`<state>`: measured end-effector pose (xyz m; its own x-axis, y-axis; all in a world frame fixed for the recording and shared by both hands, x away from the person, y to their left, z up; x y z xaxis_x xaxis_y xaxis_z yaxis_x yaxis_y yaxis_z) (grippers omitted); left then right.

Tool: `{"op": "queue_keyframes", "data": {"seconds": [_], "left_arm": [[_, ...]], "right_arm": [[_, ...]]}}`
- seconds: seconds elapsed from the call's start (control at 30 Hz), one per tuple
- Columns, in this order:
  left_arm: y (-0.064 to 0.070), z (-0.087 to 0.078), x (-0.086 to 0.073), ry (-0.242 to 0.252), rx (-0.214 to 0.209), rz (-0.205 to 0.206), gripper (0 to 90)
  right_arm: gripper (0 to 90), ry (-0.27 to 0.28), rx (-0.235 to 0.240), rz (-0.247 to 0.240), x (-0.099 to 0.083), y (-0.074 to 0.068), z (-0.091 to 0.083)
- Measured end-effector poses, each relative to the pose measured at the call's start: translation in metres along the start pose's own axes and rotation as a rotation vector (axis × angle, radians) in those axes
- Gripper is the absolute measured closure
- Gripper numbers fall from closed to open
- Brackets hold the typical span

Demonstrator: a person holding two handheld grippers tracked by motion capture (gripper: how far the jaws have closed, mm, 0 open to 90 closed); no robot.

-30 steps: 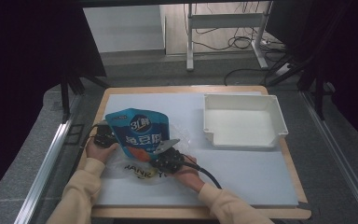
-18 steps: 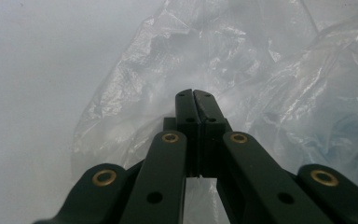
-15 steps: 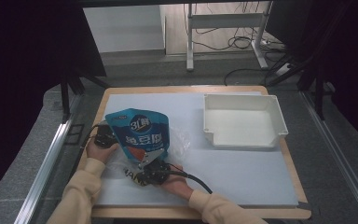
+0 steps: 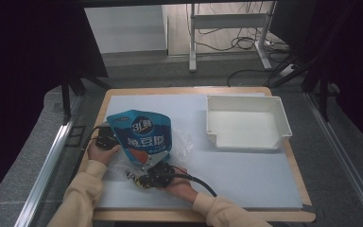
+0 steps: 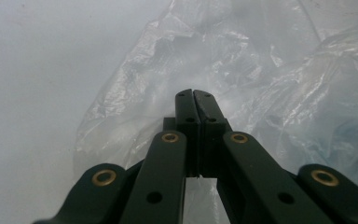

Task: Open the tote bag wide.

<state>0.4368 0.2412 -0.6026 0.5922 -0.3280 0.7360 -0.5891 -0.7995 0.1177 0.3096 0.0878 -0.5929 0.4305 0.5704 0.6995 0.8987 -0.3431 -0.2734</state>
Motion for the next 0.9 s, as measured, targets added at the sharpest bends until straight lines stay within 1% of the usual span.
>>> {"op": "queue_keyframes", "data": {"seconds": [0.1, 0.17, 0.2, 0.27, 0.3, 0.37, 0.4, 0.47, 0.5, 0.57, 0.63, 0.67, 0.7, 0.73, 0.8, 0.87, 0.9], "left_arm": [[0.001, -0.002, 0.002, 0.016, -0.009, -0.006, 89.9], [0.001, -0.002, 0.002, 0.014, -0.010, -0.005, 89.9], [0.001, -0.002, 0.002, 0.014, -0.009, -0.003, 89.9], [0.002, -0.002, 0.002, 0.013, -0.009, -0.001, 89.9], [0.002, -0.002, 0.002, 0.013, -0.009, 0.000, 89.9], [0.001, -0.002, 0.001, 0.011, -0.008, 0.003, 90.0], [0.002, -0.002, 0.001, 0.010, -0.007, 0.002, 90.0], [0.002, -0.002, 0.001, 0.009, -0.006, 0.002, 89.9], [0.002, -0.001, 0.001, 0.008, -0.006, 0.002, 89.9], [0.002, -0.001, 0.001, 0.006, -0.006, 0.002, 89.9], [0.002, -0.001, 0.001, 0.006, -0.005, 0.001, 89.9], [0.002, -0.001, 0.001, 0.006, -0.004, 0.001, 89.9], [0.002, -0.001, 0.001, 0.005, -0.005, 0.001, 89.9], [0.002, -0.001, 0.001, 0.005, -0.004, 0.001, 90.0], [0.001, -0.001, 0.001, 0.004, -0.003, 0.003, 90.0], [0.001, -0.001, 0.000, 0.004, -0.001, 0.007, 89.9], [0.001, -0.001, 0.000, 0.003, 0.001, 0.008, 89.9]], "right_arm": [[89.1, 0.061, 0.020, 0.019, 0.010, 0.005, -0.019], [89.2, 0.109, 0.037, 0.008, 0.016, 0.007, -0.034], [89.1, 0.123, 0.043, 0.000, 0.018, 0.007, -0.043], [89.2, 0.156, 0.045, 0.000, 0.021, 0.006, -0.063], [89.2, 0.174, 0.051, 0.007, 0.023, 0.006, -0.074], [89.2, 0.208, 0.045, 0.021, 0.024, 0.007, -0.097], [89.2, 0.228, 0.032, 0.024, 0.025, 0.010, -0.109], [89.2, 0.263, -0.010, 0.038, 0.025, 0.020, -0.130], [89.2, 0.279, -0.037, 0.051, 0.025, 0.027, -0.138], [89.2, 0.300, -0.096, 0.092, 0.026, 0.044, -0.151], [89.2, 0.308, -0.162, 0.124, 0.027, 0.062, -0.155], [89.1, 0.312, -0.179, 0.147, 0.028, 0.070, -0.153], [89.1, 0.309, -0.188, 0.170, 0.028, 0.075, -0.148], [89.1, 0.303, -0.203, 0.176, 0.029, 0.079, -0.141], [89.1, 0.279, -0.253, 0.193, 0.029, 0.087, -0.126], [89.1, 0.261, -0.280, 0.236, 0.025, 0.098, -0.113], [89.1, 0.250, -0.303, 0.243, 0.022, 0.103, -0.106]]}}
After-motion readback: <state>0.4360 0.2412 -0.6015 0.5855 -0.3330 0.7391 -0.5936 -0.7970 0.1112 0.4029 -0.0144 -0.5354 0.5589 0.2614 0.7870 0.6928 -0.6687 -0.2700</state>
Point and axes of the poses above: each handheld gripper's, and its own axes: z roughly forward along the jaws, x roughly out of its top, y roughly to its right, the point moved 8 cm from there along z, roughly forward along the jaws, and after that the axes turned 12 degrees about z, right-handed, at the moved point
